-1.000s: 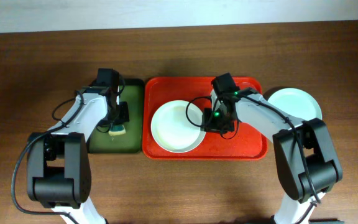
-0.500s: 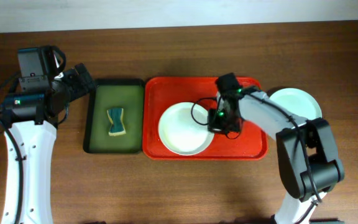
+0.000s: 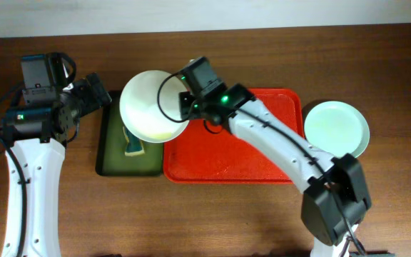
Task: Clean dirty plates on tray and stack at the side
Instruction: 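Lift the white plate with the right gripper and stack it on the plate pile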
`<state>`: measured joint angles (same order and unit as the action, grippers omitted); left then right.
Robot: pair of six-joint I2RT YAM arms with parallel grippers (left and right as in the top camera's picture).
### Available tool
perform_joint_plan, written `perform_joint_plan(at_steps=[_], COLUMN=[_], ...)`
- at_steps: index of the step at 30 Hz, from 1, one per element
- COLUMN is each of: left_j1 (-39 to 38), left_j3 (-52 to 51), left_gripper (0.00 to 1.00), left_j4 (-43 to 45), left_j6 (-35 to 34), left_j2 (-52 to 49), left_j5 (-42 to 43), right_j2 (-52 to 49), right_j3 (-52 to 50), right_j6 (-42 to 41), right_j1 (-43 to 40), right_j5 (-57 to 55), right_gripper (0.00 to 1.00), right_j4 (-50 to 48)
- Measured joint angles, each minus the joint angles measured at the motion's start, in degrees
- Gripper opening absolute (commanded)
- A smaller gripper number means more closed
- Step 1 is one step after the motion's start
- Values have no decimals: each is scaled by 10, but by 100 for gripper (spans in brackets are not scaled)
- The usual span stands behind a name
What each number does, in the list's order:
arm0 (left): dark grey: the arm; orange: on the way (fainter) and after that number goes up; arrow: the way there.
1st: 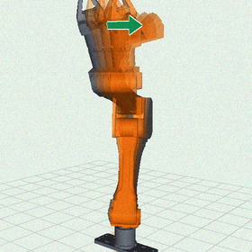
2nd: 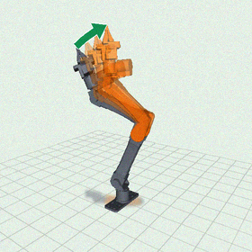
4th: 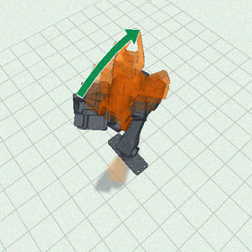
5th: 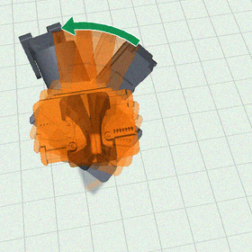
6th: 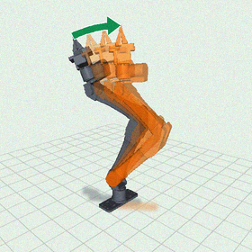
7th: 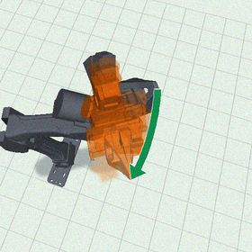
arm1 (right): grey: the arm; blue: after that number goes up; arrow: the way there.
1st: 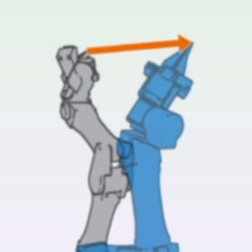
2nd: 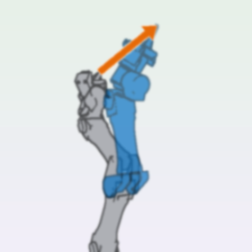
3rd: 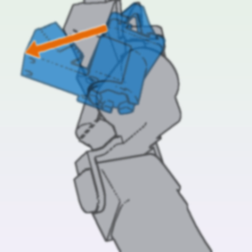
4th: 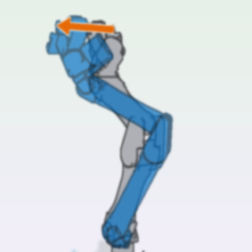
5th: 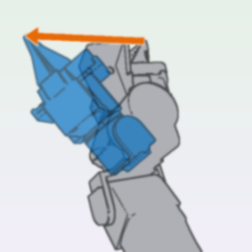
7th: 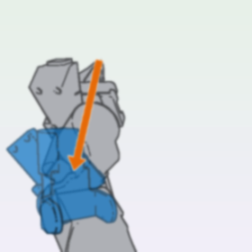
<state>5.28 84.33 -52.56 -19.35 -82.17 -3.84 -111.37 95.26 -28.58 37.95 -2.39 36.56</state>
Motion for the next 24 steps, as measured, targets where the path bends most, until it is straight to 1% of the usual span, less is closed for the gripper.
perform_joint_plan(at_steps=[4,5,7,9,11,14,16,18,24], left_j1=[0,0,0,0,0,0,0,0,0], left_j3=[0,0,0,0,0,0,0,0,0], left_gripper=[99,99,100,100,99,100,99,99,99], left_j4=[0,0,-1,0,0,0,0,0,0], left_j6=[0,0,0,0,0,0,0,0,0], left_j2=[0,0,0,0,0,0,0,0,0], left_j5=[0,0,0,0,0,0,0,0,0], right_j2=[-43,-45,-45,-45,-45,-33,-8,9,9], right_j3=[1,1,1,1,9,24,37,40,40], right_j6=[2,20,81,145,194,218,246,313,461], right_j1=[88,95,95,95,97,105,109,113,149], right_j5=[-182,-221,-268,-325,-350,-380,-398,-408,-444], right_gripper=[4,4,4,4,4,4,4,4,4], right_j4=[-42,-70,-125,-155,-165,-170,-191,-227,-345])
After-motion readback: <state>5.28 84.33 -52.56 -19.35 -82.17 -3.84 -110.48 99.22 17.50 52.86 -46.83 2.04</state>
